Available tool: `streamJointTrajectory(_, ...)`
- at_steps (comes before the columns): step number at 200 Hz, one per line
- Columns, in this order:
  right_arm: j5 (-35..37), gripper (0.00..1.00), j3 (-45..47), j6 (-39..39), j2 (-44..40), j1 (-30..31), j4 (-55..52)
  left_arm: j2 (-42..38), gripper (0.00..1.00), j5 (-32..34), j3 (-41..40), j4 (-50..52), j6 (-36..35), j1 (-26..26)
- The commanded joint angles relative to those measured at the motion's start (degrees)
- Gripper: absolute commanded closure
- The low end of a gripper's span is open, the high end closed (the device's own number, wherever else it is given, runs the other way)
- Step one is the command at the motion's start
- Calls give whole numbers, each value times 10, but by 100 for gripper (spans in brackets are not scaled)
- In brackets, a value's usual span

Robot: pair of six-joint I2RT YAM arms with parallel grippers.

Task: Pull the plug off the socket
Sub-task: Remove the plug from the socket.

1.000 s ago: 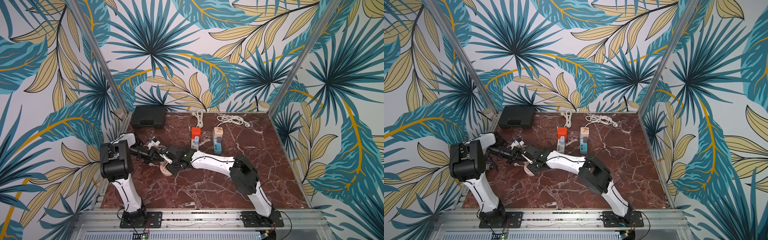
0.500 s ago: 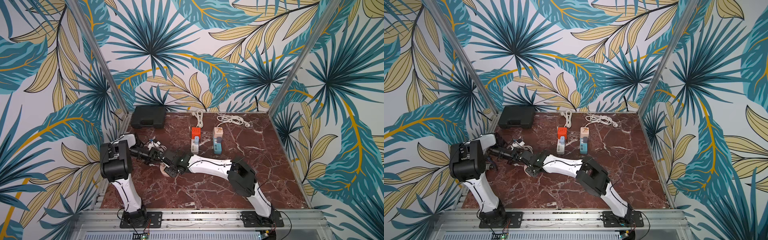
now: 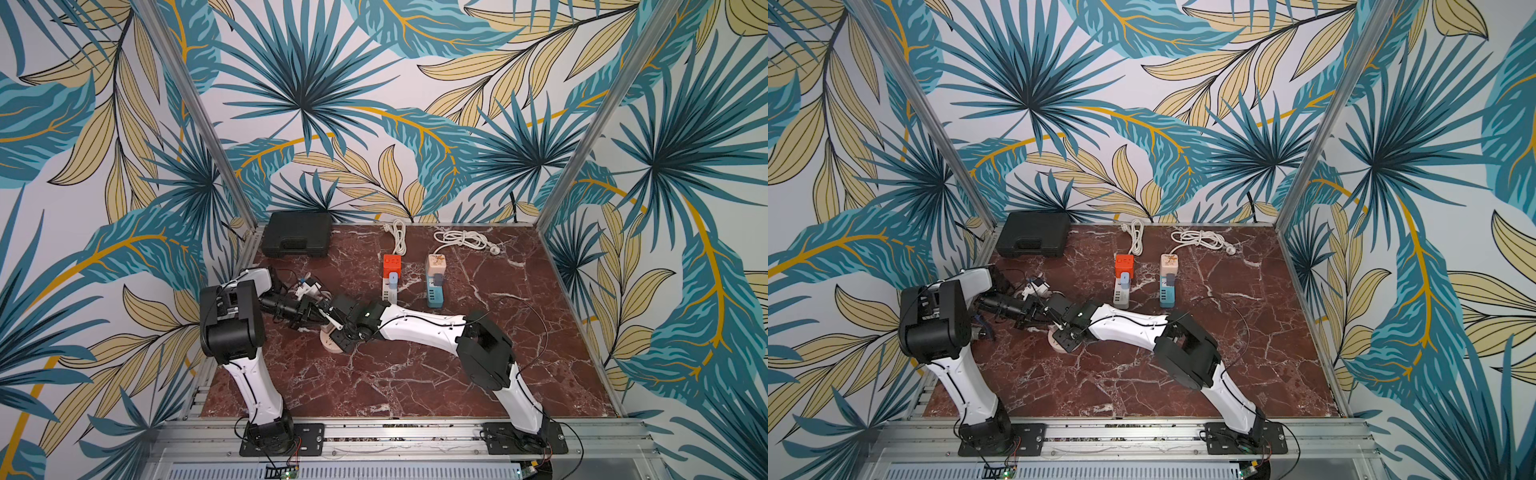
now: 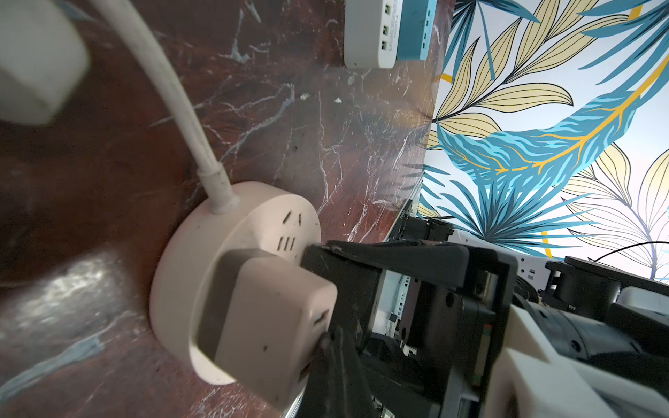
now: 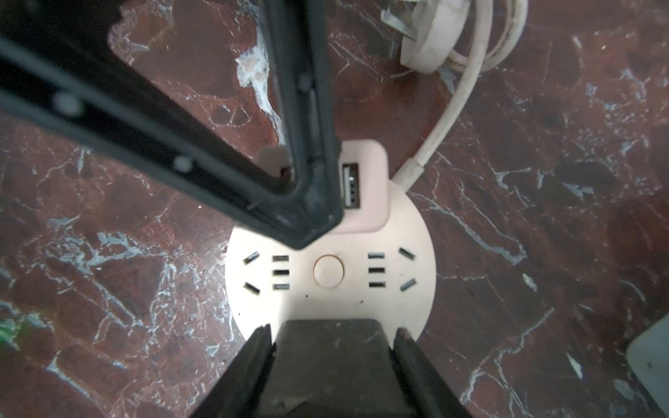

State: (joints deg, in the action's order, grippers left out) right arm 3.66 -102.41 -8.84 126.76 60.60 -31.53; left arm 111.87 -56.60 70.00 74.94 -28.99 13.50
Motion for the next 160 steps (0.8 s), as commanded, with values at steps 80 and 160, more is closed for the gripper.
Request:
streamJointTrajectory(80,147,78,-20,14,1,30,-3,33,100,145,-28,-88,-7,3)
streamJointTrajectory(160,69,78,-20,-21,-14,13,14,34,100,151,-31,-94,-6,3)
